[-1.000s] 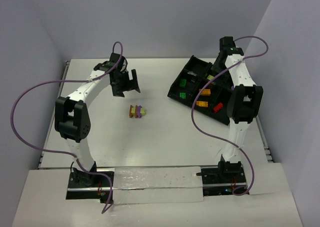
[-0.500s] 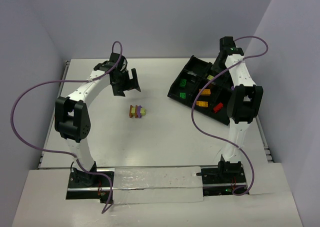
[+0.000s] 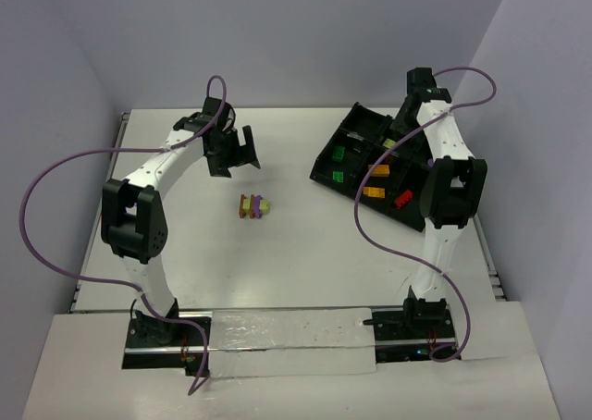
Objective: Sort the legos into containers by color
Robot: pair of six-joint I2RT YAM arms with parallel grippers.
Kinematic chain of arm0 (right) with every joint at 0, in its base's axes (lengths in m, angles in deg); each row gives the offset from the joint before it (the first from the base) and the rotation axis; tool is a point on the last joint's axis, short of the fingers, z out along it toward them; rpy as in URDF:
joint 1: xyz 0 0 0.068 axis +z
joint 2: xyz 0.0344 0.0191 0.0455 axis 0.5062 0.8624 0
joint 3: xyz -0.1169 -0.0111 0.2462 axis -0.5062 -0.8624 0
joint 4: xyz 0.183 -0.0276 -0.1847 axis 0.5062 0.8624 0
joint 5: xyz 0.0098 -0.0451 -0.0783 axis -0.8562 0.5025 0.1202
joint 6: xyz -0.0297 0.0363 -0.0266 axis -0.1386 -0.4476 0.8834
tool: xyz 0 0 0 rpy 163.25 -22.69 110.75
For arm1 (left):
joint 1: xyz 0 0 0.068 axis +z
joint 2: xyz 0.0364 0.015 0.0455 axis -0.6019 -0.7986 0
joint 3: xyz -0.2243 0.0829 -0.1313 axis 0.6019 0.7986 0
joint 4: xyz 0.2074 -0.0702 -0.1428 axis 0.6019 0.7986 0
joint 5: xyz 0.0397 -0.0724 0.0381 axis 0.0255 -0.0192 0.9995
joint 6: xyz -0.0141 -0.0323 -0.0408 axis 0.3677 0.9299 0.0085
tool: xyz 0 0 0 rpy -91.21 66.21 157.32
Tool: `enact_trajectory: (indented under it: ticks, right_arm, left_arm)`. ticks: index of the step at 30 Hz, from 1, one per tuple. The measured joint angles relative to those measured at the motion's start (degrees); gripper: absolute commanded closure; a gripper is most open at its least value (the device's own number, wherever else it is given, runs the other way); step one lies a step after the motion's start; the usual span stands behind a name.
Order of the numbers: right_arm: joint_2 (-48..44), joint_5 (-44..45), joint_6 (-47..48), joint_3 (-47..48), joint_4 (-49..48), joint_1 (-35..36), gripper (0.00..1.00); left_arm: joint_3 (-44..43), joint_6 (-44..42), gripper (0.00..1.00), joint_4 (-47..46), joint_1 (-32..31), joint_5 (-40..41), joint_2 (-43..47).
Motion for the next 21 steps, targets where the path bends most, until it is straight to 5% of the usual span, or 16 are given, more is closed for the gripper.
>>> enact_trajectory:
  ticks: [21]
  right_arm:
    - [0.00, -0.59, 0.15, -0.02, -0.06, -0.46, 0.45]
  left_arm:
    - [0.00, -0.08, 0.01, 0.06, -0.16, 0.71, 0.00]
